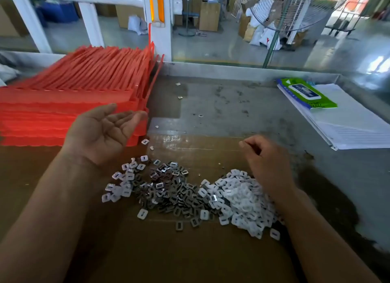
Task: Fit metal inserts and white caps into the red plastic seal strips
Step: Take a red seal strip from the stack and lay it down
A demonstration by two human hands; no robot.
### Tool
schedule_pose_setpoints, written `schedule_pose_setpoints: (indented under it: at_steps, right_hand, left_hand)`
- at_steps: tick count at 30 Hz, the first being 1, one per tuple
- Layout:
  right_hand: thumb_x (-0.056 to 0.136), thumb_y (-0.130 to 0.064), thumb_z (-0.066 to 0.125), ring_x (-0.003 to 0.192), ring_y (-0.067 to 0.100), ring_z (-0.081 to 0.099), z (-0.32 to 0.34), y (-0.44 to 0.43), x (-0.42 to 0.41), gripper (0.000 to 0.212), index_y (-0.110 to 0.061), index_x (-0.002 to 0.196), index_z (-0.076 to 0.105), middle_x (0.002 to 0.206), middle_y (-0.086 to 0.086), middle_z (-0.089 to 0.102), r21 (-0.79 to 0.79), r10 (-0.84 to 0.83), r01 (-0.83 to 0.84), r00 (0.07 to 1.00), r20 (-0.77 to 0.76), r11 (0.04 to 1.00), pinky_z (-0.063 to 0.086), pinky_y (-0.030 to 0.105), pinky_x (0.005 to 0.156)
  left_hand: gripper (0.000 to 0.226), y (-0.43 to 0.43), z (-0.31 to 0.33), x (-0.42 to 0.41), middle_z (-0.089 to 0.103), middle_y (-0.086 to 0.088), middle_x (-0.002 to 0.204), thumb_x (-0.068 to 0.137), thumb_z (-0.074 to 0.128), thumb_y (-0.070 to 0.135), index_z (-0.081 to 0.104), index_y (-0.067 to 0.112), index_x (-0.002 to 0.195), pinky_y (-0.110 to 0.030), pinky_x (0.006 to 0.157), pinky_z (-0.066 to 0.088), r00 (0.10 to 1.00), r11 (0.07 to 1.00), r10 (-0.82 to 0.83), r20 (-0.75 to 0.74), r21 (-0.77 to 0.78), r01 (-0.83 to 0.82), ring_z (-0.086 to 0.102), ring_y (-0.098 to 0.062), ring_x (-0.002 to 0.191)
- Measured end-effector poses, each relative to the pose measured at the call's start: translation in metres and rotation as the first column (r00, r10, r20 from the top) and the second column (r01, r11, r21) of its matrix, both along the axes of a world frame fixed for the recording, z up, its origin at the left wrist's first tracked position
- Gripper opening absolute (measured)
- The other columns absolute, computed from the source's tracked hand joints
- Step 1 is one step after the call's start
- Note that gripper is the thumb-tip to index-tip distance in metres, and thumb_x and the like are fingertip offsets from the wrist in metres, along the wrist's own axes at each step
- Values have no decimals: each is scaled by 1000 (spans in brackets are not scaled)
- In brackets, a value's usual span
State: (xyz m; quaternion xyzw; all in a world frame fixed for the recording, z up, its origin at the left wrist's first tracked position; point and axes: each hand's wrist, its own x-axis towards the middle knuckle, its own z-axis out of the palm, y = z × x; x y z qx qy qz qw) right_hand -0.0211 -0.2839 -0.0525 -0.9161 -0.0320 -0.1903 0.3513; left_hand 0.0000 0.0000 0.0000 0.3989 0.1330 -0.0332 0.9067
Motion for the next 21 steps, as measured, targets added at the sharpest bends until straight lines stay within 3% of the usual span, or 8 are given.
schedule_pose_setpoints:
  at_steps: [4,8,10,12,14,17,21]
  right_hand:
    - [89,-30,51,53,3,47,1,-2,-2,18,-33,72,50,59,-12,51,14,-6,6,1000,-26,1000,44,24,56]
    - [89,-29,52,54,5,48,2,-2,-2,21,-34,69,48,59,-10,52,32,-14,15,1000,-26,999,45,26,57]
    - [89,-28,52,53,5,48,3,-2,-4,18,-32,71,51,58,-11,51,32,-8,8,1000,-10,999,44,24,56]
    - [89,-28,53,54,5,48,4,-1,-4,15,-28,74,54,58,-12,51,20,-9,9,1000,-2,1000,44,23,56]
    - [89,-29,53,55,5,49,6,-1,-5,14,-26,75,55,59,-11,52,38,-18,18,1000,-5,999,45,25,58]
    - [88,-31,51,58,6,51,9,-1,-7,15,-30,74,53,61,-11,54,57,-17,18,1000,-24,998,47,29,61]
    - [89,-30,53,59,3,50,12,3,-11,20,-33,70,51,63,-12,53,71,1,2,999,-34,997,44,22,60]
  left_hand:
    - [33,15,14,13,60,-19,113,92,39,16,44,-1,121,-34,70,53,993,993,115,8,-36,-115,61,-28,101]
    - [19,26,29,36,60,-14,112,93,41,10,48,3,109,-31,55,56,966,963,244,-87,-95,-252,62,-28,98]
    - [24,24,32,43,65,-11,105,93,37,5,54,6,109,-34,52,55,947,942,285,-145,-140,-305,65,-28,86]
    - [25,21,32,46,67,-5,98,92,36,1,58,8,101,-35,58,56,925,914,344,-163,-168,-370,67,-24,74]
    - [20,19,32,41,65,-2,90,91,38,0,56,8,86,-26,53,55,924,912,365,-110,-156,-379,67,-17,68]
    - [23,8,33,26,64,-2,69,87,41,-5,54,8,72,-32,67,57,934,927,358,-16,-116,-357,64,-14,75]
    - [41,-33,34,0,61,0,48,84,40,-11,59,6,51,-27,60,57,968,970,239,78,-67,-234,63,-10,52]
